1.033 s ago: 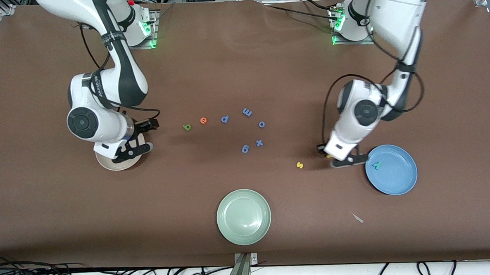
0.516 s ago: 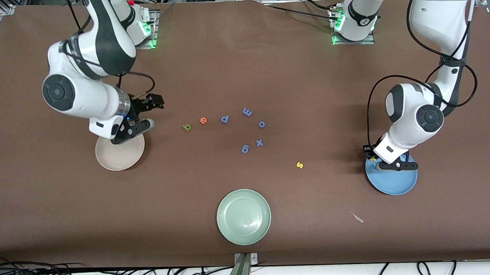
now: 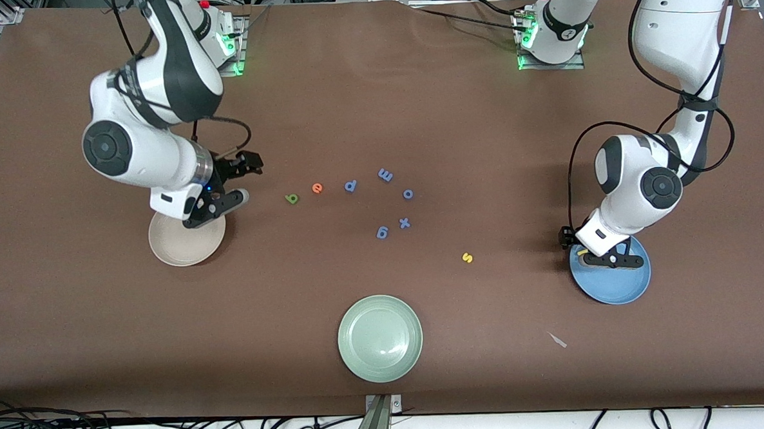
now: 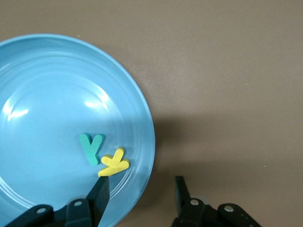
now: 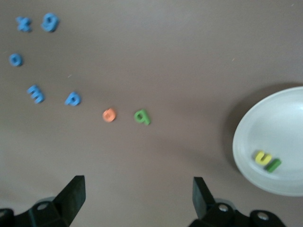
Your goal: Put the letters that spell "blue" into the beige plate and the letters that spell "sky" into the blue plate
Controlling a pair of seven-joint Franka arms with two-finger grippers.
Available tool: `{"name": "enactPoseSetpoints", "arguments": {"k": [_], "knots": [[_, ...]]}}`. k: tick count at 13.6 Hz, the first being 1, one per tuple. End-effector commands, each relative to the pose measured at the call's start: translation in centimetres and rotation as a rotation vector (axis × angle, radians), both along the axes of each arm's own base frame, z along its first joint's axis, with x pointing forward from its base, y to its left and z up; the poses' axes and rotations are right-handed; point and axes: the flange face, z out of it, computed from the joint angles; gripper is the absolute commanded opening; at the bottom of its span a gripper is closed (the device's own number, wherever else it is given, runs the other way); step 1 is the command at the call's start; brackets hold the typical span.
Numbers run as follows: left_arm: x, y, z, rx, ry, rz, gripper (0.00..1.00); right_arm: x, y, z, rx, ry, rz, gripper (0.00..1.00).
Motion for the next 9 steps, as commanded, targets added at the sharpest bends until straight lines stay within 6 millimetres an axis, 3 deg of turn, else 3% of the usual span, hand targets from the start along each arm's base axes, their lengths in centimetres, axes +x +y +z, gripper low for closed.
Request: {"name": "enactPoseSetpoints", "arguments": {"k": [1,3,5,8,9], "knots": [[-0.2,-5.1,1.3,-0.004,-0.022,-0.064,0.66,1.5,0.7,-4.5,-0.011,-0.039,-0.004,1.00],[-0.3,-8.9,3.0,-0.033,-0.049,-0.099,0.70,1.2,2.8,-7.5,-0.026,-0.057,0.002,1.00],[-1.1,-12.9,3.2,-0.070,-0.050,-0.093,0.70,0.9,2.8,-9.8,-0.042,-0.065,-0.006,1.00],[-1.1,-19.0,2.6,-0.104,-0.061,-0.050,0.70,0.6,2.5,-10.5,-0.057,-0.070,-0.084,1.00],[-0.7,-19.7,2.2,-0.109,-0.064,0.001,0.70,0.6,2.5,-10.4,-0.059,-0.068,-0.098,1.00]]}}
